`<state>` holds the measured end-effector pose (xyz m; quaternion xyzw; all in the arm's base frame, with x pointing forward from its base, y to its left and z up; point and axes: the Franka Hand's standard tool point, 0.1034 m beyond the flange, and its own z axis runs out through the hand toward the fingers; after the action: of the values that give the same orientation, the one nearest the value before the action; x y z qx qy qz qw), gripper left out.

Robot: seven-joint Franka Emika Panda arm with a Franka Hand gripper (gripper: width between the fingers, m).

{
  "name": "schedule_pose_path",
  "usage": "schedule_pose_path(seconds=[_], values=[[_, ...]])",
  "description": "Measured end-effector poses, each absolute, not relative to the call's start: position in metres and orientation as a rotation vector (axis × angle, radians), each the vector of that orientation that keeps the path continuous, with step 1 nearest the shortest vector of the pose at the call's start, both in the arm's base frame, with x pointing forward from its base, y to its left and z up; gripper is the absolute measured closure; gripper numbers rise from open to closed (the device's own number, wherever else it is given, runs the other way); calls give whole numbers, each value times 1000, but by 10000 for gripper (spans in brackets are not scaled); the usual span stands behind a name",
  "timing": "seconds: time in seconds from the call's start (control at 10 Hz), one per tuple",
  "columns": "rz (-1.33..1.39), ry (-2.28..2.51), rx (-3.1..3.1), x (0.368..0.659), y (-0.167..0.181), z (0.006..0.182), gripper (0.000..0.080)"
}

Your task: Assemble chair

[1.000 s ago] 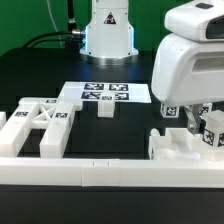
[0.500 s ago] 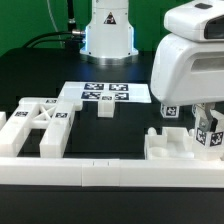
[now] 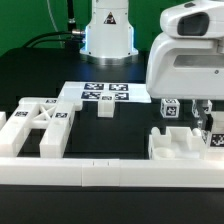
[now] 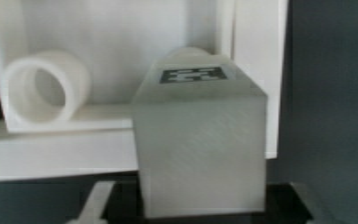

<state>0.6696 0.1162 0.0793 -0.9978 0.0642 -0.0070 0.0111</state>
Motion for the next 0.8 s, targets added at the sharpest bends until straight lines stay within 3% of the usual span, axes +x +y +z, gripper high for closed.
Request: schedule_pose_path(seconds=[0.8], values=[[-6,992,-2939,670,117,78,538]])
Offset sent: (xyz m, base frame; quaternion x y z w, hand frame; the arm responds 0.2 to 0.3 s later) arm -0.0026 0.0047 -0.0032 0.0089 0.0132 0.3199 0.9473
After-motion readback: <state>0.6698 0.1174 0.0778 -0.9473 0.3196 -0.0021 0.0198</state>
